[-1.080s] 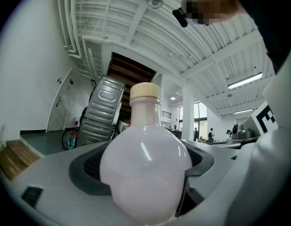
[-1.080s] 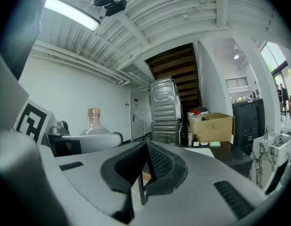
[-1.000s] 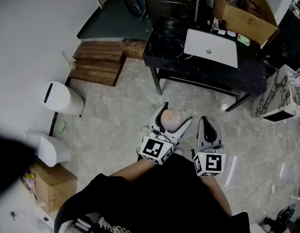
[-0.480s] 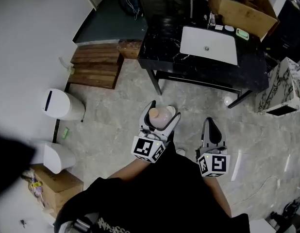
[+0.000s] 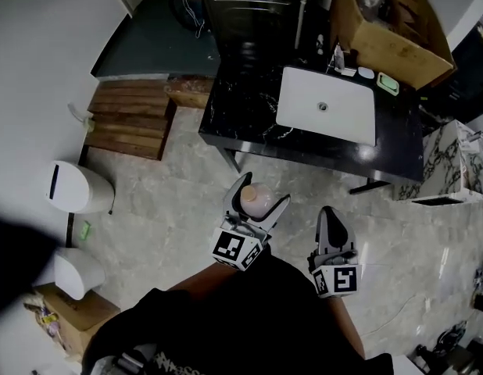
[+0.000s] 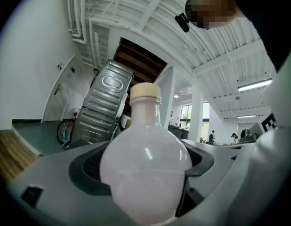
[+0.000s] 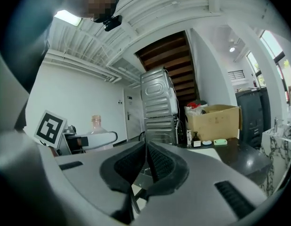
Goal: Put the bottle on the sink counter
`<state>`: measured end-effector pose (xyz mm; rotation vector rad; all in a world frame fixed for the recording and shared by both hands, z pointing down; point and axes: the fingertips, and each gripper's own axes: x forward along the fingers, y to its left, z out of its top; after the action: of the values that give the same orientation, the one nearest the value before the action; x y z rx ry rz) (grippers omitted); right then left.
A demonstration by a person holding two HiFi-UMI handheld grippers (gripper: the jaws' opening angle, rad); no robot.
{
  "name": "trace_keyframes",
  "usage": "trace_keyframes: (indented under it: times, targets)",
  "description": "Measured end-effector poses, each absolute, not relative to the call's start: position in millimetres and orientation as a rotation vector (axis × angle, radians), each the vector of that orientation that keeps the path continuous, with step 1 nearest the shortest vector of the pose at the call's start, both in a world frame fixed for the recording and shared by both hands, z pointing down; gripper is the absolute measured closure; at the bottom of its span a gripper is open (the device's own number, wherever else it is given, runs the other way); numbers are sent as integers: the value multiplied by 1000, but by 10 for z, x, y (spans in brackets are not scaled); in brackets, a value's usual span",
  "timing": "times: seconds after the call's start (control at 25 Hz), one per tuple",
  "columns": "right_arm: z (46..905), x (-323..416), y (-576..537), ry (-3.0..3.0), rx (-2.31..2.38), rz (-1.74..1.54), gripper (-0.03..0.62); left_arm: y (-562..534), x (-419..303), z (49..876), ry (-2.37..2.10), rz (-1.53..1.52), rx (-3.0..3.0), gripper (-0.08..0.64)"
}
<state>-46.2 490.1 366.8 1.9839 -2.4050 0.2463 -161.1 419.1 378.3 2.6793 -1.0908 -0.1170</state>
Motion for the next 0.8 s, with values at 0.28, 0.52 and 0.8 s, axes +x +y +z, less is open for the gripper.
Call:
trace_keyframes:
  times: [0.28,0.52,0.8]
  targets:
    - [3498,-473,3614,-2401,1926,221,552,3042,-1456,3710,-1001,-98,2709,156]
    - [3449,-529,2767,-2400,1921,207,552,2214,-1487,3709,-974,-101,2714,155]
    - [3484,-469,2278,-2351,1956,229,552,1616,-1481,3757,-935,-110,2699,155]
